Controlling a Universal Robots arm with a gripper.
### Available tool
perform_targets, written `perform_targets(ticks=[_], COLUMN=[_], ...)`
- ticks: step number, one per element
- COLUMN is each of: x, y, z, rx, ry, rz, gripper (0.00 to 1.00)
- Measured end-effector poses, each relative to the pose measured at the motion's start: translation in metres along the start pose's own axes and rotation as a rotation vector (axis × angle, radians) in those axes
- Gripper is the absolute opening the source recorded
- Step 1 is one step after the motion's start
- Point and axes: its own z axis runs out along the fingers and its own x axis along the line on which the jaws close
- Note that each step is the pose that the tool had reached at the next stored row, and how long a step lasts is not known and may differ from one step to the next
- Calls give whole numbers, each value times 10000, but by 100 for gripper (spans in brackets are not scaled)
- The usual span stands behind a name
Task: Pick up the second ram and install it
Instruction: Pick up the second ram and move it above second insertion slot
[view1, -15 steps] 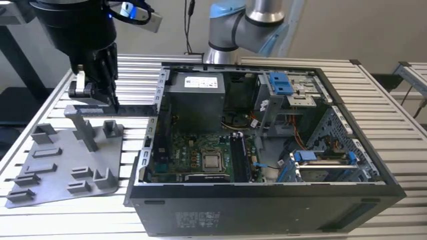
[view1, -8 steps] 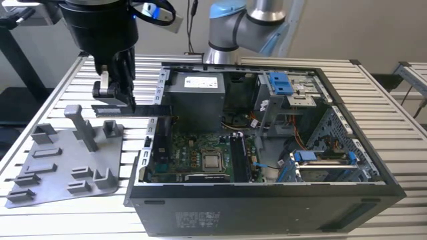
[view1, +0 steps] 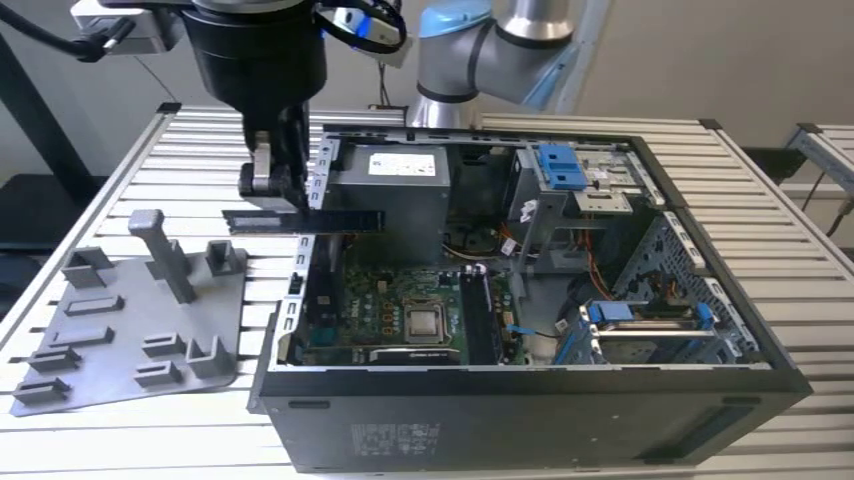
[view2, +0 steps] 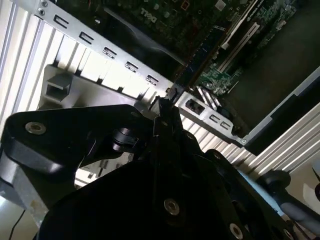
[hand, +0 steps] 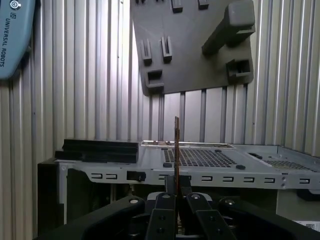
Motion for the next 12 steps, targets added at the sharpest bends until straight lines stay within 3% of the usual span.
perform_targets(ticks=[12], x=[11], y=[-488], z=[-6], rx=[0], ry=[-10], rz=[0], gripper=[14])
